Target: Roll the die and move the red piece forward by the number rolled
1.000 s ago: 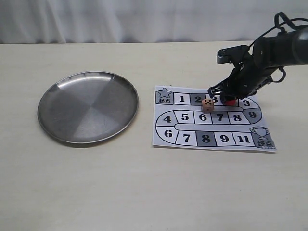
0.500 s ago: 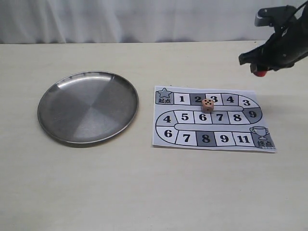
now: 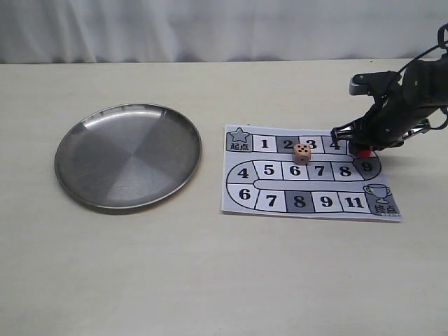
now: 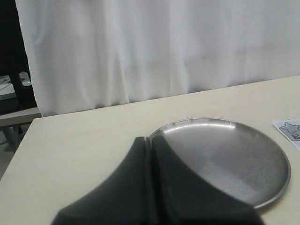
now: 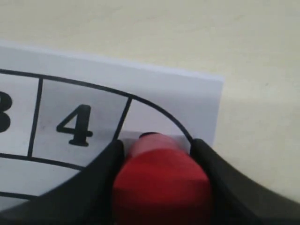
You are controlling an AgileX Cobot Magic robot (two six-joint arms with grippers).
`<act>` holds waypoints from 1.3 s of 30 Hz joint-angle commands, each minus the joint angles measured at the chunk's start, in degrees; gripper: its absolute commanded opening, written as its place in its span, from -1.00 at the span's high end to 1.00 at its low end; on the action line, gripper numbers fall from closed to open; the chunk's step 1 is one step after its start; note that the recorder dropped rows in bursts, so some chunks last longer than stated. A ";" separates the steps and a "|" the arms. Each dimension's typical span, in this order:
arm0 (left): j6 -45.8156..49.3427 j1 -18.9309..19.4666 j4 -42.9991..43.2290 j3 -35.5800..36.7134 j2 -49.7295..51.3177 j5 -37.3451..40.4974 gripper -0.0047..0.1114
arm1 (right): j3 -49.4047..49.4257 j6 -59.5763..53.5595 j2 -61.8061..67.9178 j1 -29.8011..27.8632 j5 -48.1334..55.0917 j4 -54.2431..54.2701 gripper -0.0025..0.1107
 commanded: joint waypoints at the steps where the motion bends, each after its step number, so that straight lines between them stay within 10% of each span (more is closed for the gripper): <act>1: -0.05 -0.48 -0.13 0.10 -0.06 -0.55 0.92 | 0.22 0.68 1.04 0.06 -0.25 -0.54 0.23; 14: -0.05 -0.48 -0.13 0.10 -0.06 -0.55 0.92 | 0.09 0.82 -8.12 -0.06 0.25 -0.12 -0.17; 24: -0.05 -0.48 -0.13 0.10 -0.06 -0.55 0.92 | 3.88 -1.10 -33.46 -0.06 -2.28 -0.12 0.88; 39: -0.05 -0.48 -0.13 0.10 -0.06 -0.55 0.92 | 48.31 -0.10 -70.10 0.06 -37.02 9.01 0.88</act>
